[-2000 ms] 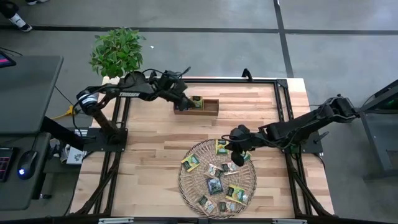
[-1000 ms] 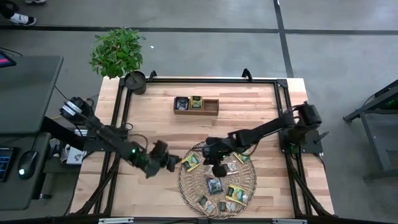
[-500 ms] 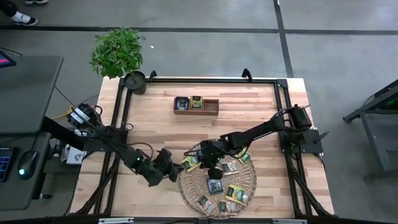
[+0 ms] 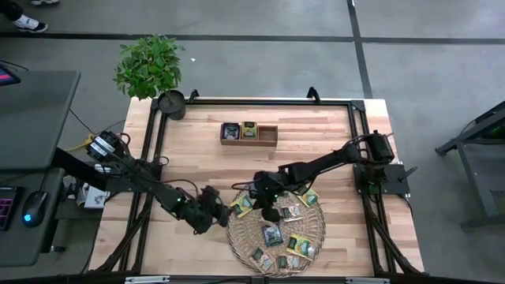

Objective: Pick & Place Tea
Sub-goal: Put the yellow tea bag in the middle section of the wooden organizer

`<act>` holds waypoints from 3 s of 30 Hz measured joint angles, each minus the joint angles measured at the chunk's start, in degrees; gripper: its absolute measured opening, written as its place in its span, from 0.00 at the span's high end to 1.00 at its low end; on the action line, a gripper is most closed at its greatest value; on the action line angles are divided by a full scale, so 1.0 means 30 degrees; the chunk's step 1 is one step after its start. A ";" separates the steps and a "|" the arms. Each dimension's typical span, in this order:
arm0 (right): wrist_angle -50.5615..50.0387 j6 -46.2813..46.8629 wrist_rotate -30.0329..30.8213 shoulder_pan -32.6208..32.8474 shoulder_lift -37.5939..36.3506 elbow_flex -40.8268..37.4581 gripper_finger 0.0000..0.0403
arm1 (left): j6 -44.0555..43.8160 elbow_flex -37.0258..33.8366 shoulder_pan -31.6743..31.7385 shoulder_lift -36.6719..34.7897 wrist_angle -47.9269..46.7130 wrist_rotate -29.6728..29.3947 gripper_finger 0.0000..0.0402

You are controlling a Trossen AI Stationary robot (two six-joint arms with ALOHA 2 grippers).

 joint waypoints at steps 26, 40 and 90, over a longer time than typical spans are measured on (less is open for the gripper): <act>0.1659 -0.0491 0.1063 -0.0109 0.1845 -0.0015 1.00 | -1.0109 0.0000 0.0185 0.0000 -0.0717 0.0745 0.66; 0.1790 0.0117 0.0917 -0.0415 0.2280 -0.0007 1.00 | -1.1822 -0.0007 0.1006 0.0424 -0.0895 0.1386 0.66; 0.1725 0.0941 0.0580 -0.0488 0.2334 -0.0015 1.00 | -0.9055 -0.0015 0.2186 0.1457 0.0671 0.1713 1.00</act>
